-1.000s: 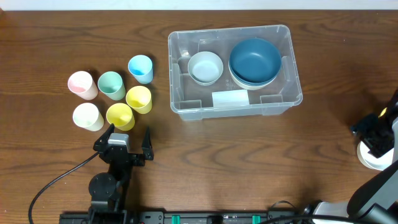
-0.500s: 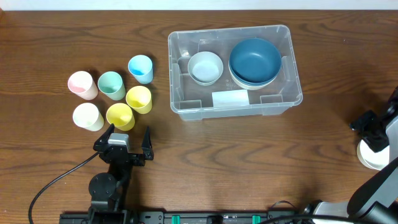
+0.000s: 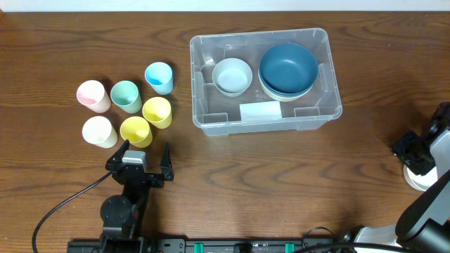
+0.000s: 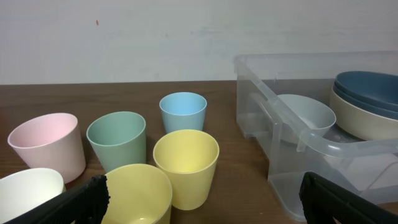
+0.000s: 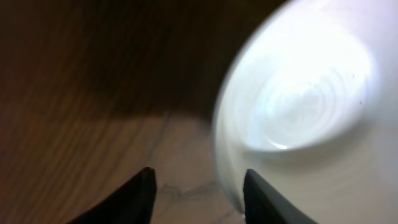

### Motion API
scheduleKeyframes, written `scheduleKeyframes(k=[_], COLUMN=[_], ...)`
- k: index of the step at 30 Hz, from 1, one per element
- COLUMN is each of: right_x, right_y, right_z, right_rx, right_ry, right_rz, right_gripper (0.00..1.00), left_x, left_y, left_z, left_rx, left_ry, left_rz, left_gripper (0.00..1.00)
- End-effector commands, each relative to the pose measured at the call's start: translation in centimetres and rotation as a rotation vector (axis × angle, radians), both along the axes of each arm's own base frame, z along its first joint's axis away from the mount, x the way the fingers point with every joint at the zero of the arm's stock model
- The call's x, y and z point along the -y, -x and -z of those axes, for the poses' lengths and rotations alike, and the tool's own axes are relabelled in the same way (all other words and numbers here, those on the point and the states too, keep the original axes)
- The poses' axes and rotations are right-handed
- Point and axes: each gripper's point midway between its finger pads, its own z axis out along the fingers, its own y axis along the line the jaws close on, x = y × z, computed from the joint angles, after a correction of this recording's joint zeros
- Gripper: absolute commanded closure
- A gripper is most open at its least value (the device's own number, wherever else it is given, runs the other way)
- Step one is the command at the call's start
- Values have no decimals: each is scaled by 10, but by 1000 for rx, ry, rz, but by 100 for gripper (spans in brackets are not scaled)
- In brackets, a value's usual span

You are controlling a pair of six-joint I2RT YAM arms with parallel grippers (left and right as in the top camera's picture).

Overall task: Pack container
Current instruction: 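Move the right gripper to the second white bowl and grip its rim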

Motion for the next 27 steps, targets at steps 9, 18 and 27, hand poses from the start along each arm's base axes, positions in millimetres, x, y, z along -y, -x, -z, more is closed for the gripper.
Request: scheduleKeyframes(k=[9, 18, 27], right_x=[4, -16, -52], right_y=[3, -27, -67], right_z=[6, 5, -20], right_rx=[-10, 107, 169], right_ry=[11, -68, -91], right_rz=[33, -27, -181], right_gripper=[92, 99, 99], left_x=[1, 1, 1], left_y=[1, 1, 1], left_z=[16, 16, 16], left_rx=[-44, -44, -44], left_ry=[-14, -14, -14], left_rz=[8, 8, 8], left_gripper=[2, 2, 2])
